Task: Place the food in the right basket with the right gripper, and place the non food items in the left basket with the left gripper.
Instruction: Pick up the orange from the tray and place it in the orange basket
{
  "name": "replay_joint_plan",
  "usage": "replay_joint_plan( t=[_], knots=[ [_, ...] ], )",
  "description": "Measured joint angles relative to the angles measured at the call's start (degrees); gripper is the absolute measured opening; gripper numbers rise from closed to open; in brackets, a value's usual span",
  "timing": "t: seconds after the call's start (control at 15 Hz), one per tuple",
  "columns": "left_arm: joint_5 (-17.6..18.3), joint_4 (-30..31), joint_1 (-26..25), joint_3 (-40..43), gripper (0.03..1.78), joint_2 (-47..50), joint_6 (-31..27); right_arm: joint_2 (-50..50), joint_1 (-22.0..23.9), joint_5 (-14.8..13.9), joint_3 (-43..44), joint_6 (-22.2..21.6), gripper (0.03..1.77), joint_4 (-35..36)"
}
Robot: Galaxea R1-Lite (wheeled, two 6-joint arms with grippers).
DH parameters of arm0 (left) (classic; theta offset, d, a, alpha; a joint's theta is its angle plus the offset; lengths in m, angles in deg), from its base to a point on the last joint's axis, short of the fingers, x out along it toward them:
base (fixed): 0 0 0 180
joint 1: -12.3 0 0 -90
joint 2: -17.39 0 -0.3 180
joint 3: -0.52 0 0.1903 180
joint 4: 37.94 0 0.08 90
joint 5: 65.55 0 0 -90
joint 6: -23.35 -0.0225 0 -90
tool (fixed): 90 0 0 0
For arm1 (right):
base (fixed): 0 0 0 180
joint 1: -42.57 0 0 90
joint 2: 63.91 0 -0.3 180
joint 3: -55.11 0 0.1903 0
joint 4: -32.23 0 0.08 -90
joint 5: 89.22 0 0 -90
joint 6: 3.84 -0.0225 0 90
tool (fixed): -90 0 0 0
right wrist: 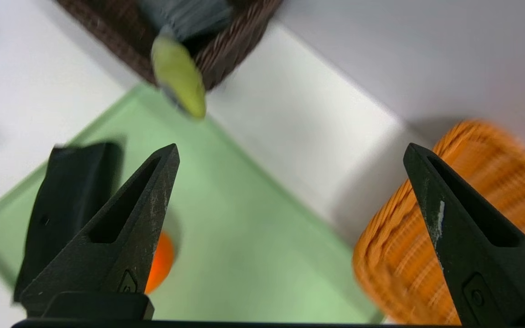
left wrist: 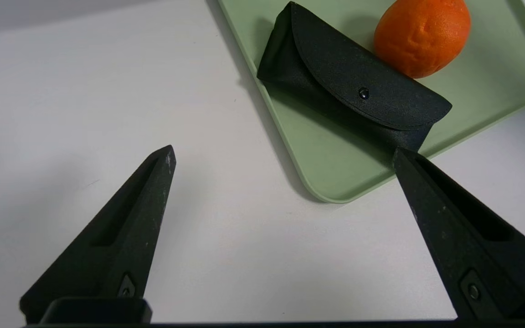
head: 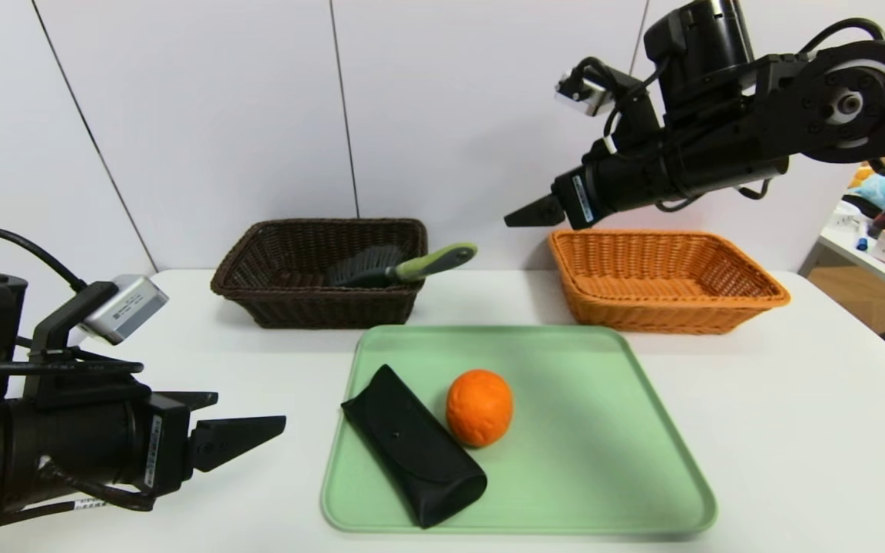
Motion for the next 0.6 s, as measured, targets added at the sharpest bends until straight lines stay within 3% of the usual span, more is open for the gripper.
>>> replay_joint_plan(
  t=[0.6],
  knots=[
    [0.2,0.0,0.6,-0.2,1.69,-0.2,-0.1,-13.9,2.0,0.4,-20.8,-4.6,1.69,-2.4]
  ],
)
